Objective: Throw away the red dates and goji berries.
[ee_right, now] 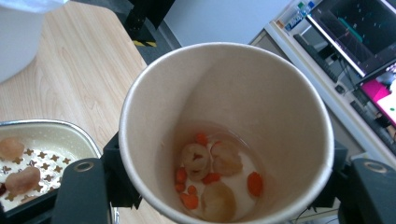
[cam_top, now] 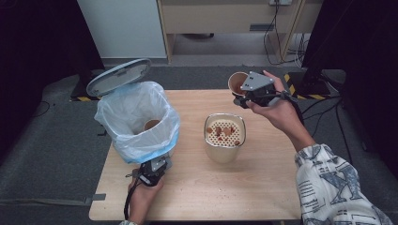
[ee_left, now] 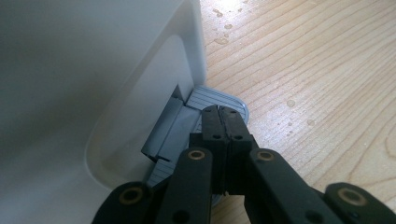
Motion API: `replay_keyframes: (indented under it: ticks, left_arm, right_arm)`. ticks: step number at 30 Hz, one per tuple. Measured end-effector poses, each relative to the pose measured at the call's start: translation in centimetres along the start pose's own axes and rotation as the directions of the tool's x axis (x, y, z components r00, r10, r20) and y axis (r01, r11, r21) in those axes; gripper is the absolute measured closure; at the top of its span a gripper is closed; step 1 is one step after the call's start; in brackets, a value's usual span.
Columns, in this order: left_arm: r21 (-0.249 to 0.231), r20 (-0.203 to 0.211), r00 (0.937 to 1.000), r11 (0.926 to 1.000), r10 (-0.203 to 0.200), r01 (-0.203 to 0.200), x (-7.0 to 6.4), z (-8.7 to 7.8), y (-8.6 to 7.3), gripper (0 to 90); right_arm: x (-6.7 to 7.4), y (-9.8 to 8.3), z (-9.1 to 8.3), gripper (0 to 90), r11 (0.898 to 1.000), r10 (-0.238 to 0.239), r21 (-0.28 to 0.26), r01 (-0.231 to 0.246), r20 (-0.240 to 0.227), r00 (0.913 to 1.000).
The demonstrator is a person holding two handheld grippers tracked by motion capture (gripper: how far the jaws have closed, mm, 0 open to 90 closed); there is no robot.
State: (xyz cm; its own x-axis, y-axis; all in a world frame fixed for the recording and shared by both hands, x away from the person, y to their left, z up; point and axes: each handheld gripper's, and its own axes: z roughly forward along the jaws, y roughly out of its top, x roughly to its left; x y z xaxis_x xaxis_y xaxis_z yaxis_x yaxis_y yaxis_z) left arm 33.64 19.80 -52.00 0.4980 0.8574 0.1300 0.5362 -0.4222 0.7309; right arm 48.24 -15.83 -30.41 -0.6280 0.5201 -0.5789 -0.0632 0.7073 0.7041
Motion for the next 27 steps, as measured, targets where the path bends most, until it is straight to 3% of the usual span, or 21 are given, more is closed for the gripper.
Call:
replay_keyframes:
  ticks: [3,10,16,27]
  left_arm:
    - [-0.001,-0.001,1.0,1.0,0.0,0.0,0.0,0.0,0.0,88.8]
    - [-0.001,-0.001,1.0,1.0,-0.001,0.001,0.0,0.0,0.0,88.8]
    - [-0.001,-0.006,1.0,1.0,0.002,-0.002,0.0,0.0,0.0,88.8]
    - [-0.001,-0.002,1.0,1.0,0.001,-0.001,0.0,0.0,0.0,88.8]
  right_arm:
    - [0.5,0.2,0.1,30.6,0.999,-0.044,-0.01,0.044,-0.004,0.999]
    - [1.1,0.3,0.1,30.3,0.996,-0.084,-0.011,0.084,-0.006,0.9965]
    - [0.9,0.1,0.1,30.2,0.997,-0.076,-0.012,0.076,-0.003,0.9971]
    - [1.2,-0.5,-0.2,30.9,0.991,-0.129,-0.036,0.128,-0.016,0.9915]
